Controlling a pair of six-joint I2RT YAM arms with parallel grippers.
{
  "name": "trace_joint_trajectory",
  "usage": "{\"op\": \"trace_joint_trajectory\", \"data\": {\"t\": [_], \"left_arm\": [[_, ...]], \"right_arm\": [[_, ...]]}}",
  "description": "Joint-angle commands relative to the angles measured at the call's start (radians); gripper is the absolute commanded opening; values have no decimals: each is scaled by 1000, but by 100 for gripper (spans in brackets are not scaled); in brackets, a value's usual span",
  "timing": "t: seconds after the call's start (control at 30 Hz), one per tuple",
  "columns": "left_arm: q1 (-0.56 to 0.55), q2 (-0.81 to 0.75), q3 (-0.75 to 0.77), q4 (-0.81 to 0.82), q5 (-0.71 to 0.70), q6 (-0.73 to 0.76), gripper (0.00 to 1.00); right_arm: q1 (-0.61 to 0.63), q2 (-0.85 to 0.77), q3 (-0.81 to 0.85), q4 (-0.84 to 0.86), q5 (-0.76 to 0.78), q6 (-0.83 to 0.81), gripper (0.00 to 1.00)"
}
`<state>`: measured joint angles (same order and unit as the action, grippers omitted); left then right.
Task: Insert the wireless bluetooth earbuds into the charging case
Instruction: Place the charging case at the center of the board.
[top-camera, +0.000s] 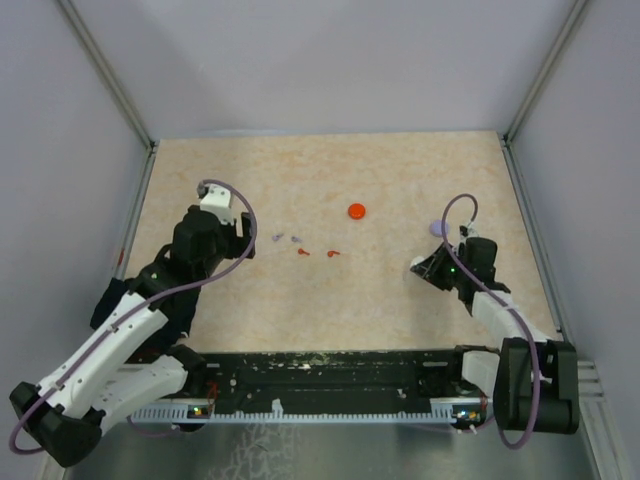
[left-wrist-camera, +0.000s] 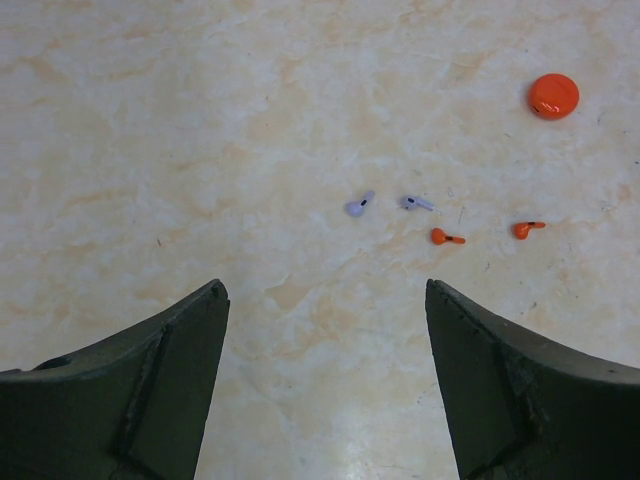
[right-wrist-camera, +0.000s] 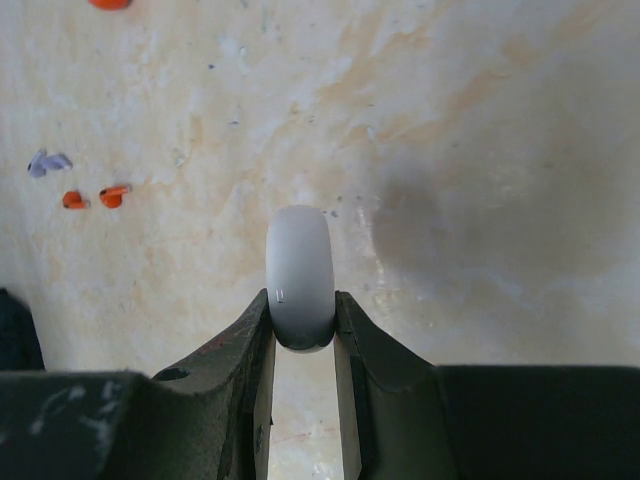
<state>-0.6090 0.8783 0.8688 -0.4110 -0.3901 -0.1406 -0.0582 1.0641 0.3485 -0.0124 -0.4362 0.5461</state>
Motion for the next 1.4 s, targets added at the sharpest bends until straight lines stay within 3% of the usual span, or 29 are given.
{"op": "trace_joint_trajectory", "data": {"t": [0.0, 0.17, 0.37, 0.5, 0.7, 0.8, 0.97, 1.37], "left_arm": [[48, -33, -22, 40, 31, 11, 84], [97, -39, -28, 43, 86, -2, 85], [141, -57, -44, 61, 133, -8, 85], [156, -47, -46, 63, 157, -12, 85], [170, -41, -46, 61, 169, -15, 85], [180, -40, -45, 60, 173, -16, 85], [191, -39, -47, 61, 183, -17, 85], [223, -41, -52, 60, 205, -28, 90]], "right_arm": [[-42, 37, 10, 60, 44, 43, 0], [-62, 133, 25, 76, 52, 40, 7], [-75, 205, 65, -13, 26, -8, 34], [-76, 148, 77, -114, 75, -35, 57], [-73, -47, 104, -257, 153, -86, 72], [-43, -95, 150, -291, 190, -105, 74], [110, -71, 234, -245, 296, -127, 75], [387, 260, 428, 49, 446, -252, 75]]}}
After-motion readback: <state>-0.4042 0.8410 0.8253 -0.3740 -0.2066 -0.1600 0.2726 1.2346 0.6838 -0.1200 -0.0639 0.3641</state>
